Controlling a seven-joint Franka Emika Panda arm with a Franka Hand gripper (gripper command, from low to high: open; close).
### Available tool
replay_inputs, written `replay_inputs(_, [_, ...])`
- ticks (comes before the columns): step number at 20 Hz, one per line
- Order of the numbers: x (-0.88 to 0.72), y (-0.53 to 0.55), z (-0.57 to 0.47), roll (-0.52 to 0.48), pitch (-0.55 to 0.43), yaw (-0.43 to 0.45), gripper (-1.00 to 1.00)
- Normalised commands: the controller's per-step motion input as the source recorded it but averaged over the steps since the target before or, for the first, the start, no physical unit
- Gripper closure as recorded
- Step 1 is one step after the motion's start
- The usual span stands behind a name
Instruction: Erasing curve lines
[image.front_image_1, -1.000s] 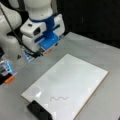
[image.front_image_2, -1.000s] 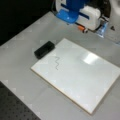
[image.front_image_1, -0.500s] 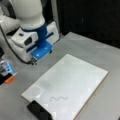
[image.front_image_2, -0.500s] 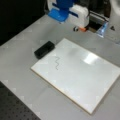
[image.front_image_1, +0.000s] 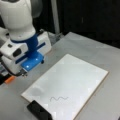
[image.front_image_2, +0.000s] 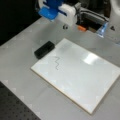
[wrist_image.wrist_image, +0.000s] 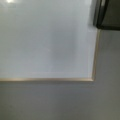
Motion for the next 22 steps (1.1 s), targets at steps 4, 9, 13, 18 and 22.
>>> replay_inputs(4, [0.12, -0.27, 0.01, -0.213, 0.180, 0.104, -1.00])
replay_inputs(9, [0.22, -0.29, 0.04, -0.146, 0.156, 0.076, -1.00])
replay_inputs(13, [0.32, -0.33, 0.01, -0.019, 0.119, 0.093, -1.00])
replay_inputs(18, [0.33, -0.35, -0.01, 0.080, 0.128, 0.160, -1.00])
replay_inputs(22, [0.29, -0.28, 0.03, 0.130, 0.111, 0.139, -1.00])
